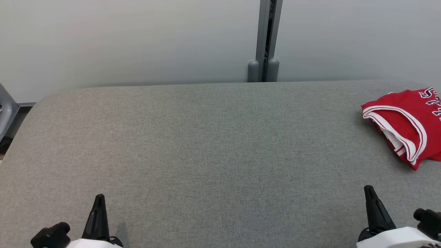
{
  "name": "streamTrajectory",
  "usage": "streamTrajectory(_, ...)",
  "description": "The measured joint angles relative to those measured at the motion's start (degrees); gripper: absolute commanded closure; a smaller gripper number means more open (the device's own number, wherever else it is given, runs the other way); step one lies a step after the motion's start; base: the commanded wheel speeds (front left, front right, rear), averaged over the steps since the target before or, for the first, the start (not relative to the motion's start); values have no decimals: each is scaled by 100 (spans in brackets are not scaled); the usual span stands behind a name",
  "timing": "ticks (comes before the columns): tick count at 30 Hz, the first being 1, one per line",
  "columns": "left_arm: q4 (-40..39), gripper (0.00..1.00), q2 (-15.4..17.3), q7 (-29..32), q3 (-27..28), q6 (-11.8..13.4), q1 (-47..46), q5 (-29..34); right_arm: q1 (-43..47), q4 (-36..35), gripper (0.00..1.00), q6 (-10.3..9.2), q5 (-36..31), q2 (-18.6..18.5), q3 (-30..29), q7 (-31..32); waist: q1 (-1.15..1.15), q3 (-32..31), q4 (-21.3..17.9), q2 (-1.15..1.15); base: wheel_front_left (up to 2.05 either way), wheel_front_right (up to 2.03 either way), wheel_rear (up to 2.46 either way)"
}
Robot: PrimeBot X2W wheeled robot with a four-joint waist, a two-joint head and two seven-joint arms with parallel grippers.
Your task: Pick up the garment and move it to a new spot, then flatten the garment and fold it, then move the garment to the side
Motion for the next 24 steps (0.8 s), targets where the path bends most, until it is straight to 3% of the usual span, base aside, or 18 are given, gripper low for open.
streamTrajectory(24, -66, 100, 29, 545, 71, -135, -240, -2059, -211, -57, 100, 0, 1830, 44, -236, 541, 0, 2, -34, 0, 0, 0, 0)
